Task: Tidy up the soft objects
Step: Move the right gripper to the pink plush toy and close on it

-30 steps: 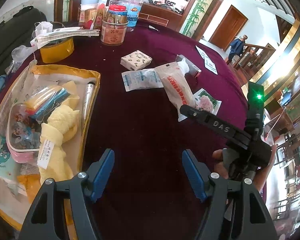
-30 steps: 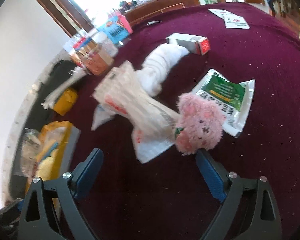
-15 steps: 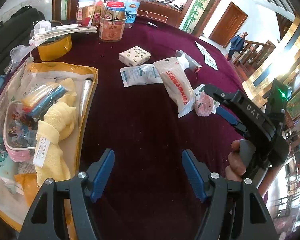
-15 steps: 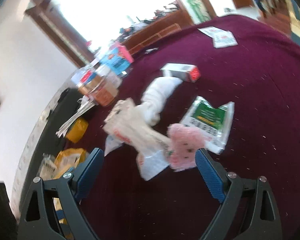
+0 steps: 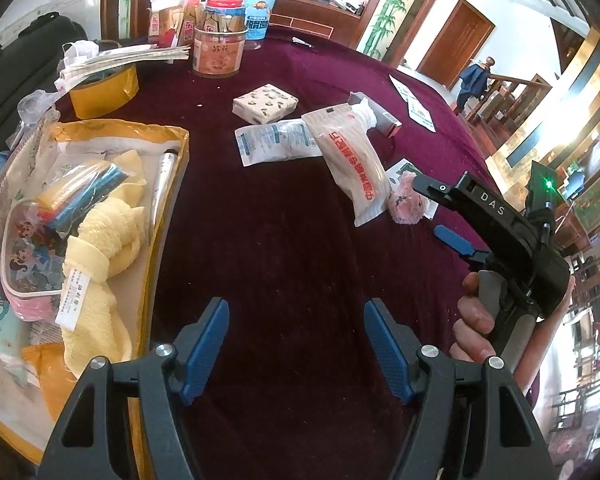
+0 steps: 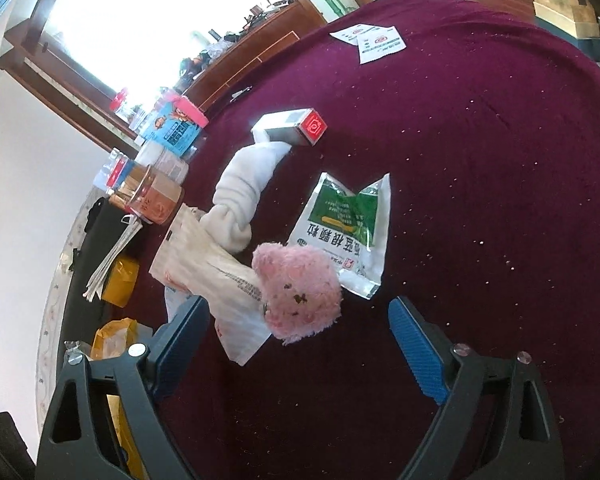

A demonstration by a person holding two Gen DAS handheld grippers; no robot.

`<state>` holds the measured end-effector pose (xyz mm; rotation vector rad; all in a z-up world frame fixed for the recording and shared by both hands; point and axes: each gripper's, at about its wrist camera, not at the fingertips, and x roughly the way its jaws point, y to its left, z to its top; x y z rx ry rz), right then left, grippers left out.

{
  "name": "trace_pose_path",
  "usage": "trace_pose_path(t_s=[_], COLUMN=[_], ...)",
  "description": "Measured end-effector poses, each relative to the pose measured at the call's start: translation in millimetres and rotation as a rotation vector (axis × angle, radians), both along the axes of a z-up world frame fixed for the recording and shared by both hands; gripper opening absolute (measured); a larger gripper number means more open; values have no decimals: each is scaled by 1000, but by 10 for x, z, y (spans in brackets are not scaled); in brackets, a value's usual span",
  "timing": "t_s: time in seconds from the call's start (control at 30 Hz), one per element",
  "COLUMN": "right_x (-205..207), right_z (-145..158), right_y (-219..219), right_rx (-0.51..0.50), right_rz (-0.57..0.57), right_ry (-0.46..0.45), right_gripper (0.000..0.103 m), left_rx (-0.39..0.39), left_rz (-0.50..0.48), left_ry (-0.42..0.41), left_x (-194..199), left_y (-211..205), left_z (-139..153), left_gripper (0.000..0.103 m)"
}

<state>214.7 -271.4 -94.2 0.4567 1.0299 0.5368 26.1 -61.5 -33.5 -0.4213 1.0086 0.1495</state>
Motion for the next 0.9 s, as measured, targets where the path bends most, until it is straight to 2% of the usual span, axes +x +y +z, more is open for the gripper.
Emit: trace_pose_path(t_s=[0.37,0.57,0.9], right_x=[-13,-13,80], right_z=[10,36,-84], right_y=[6,-16,-213], right_rx=[44,143,208], right_rz=[23,55,-40], right_ry=[4,5,75], right_gripper=[83,83,83], left_rx=[-3,-7,-12], left_rz=[2,0,-1], left_ry=[10,20,31], left_x=[18,37,69], left_y=[17,11,4], left_z=[-28,-56,-87], left_gripper=[74,74,74])
